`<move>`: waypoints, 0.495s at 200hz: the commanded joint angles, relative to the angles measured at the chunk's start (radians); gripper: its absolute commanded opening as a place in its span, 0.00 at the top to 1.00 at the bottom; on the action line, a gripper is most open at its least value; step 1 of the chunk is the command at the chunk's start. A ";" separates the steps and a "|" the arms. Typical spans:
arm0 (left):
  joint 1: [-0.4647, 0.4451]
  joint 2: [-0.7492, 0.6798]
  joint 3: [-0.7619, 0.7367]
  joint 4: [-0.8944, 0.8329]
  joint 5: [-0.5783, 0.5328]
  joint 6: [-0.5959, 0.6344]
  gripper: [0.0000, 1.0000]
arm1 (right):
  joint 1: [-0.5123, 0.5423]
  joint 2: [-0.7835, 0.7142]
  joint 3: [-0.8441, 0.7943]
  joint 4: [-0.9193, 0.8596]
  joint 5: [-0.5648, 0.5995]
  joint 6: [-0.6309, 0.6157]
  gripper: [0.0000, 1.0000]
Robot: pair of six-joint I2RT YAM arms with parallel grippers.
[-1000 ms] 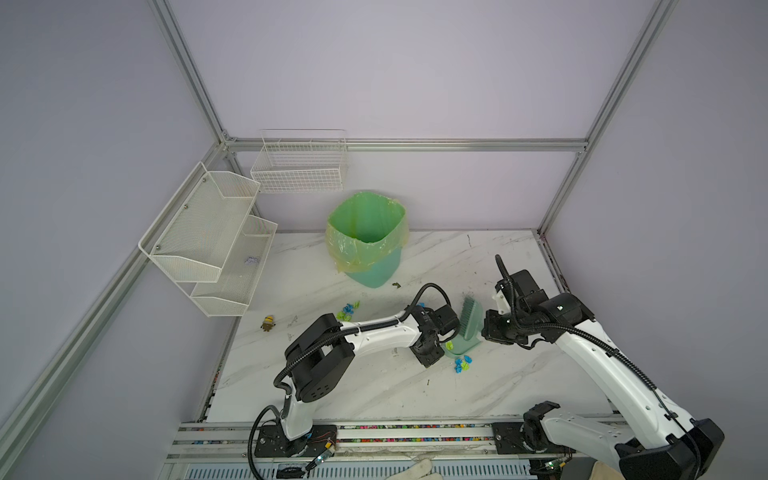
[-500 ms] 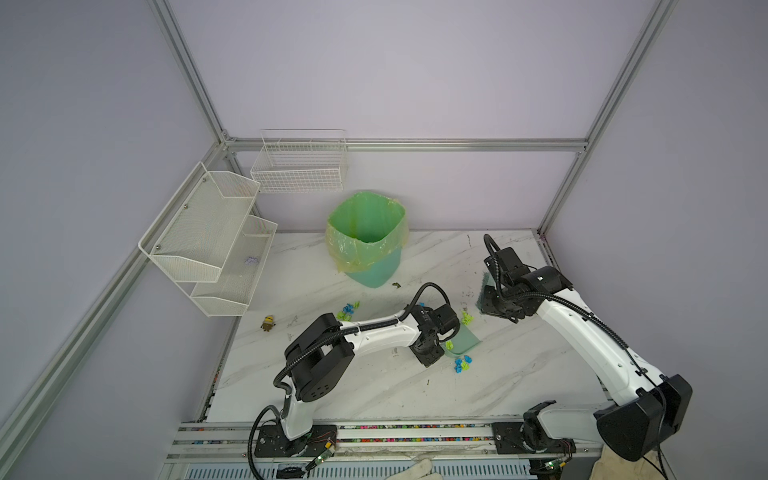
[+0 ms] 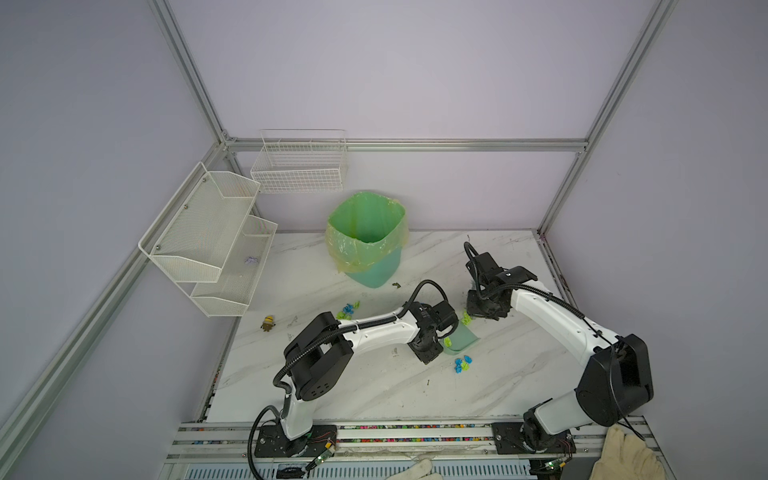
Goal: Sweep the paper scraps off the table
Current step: 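Sweep paper scraps into the dustpan with the brush in the right gripper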
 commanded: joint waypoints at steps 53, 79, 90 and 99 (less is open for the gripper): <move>0.019 0.009 0.090 -0.017 0.020 -0.015 1.00 | 0.054 -0.271 -0.094 0.035 -0.358 0.072 1.00; 0.020 0.003 0.086 -0.017 0.008 -0.013 1.00 | 0.054 -0.290 -0.047 -0.040 -0.202 0.100 1.00; 0.019 -0.002 0.084 -0.018 0.008 -0.014 1.00 | 0.054 -0.281 -0.034 -0.055 -0.161 0.111 1.00; 0.019 -0.003 0.081 -0.014 0.005 -0.014 1.00 | 0.053 -0.271 -0.029 -0.057 -0.160 0.118 1.00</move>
